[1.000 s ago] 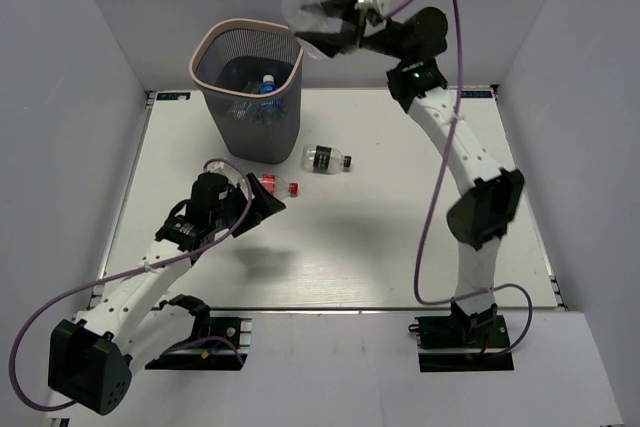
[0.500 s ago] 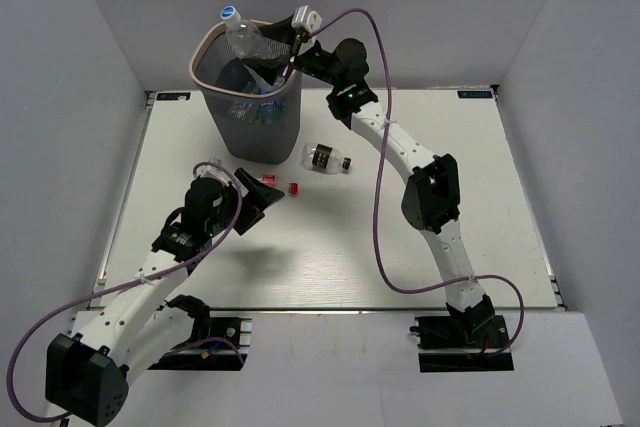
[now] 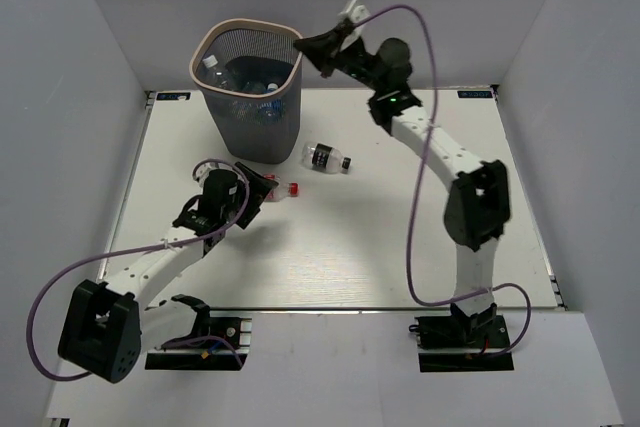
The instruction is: Put the plastic bottles in the bin
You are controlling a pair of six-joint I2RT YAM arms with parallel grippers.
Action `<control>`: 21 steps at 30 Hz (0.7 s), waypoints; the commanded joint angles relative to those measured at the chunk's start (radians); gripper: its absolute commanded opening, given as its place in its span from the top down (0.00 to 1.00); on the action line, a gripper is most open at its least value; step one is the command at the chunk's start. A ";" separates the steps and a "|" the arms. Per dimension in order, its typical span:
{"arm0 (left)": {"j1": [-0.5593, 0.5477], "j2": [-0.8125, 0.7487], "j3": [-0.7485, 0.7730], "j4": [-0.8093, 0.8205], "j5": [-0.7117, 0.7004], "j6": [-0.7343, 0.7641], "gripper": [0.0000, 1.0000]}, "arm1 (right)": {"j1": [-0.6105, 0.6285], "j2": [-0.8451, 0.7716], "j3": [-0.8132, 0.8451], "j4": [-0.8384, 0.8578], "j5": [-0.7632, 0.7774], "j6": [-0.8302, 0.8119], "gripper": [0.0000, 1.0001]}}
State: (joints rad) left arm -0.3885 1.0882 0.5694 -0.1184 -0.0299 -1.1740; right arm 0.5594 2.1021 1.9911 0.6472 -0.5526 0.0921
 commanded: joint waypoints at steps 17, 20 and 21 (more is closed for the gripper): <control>0.010 0.346 0.102 0.132 -0.287 -0.128 0.00 | -0.225 -0.748 -0.920 -0.909 -0.043 -0.462 0.10; 0.010 0.394 0.130 0.148 -0.297 -0.128 0.00 | -0.233 -0.766 -0.943 -0.920 -0.040 -0.471 0.10; 0.010 0.403 0.144 0.148 -0.306 -0.128 0.00 | -0.236 -0.775 -0.954 -0.922 -0.038 -0.480 0.10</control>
State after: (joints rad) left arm -0.3817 1.4837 0.6590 -0.0082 -0.2890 -1.2957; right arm 0.3336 1.3895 1.0412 -0.2276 -0.5659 -0.3450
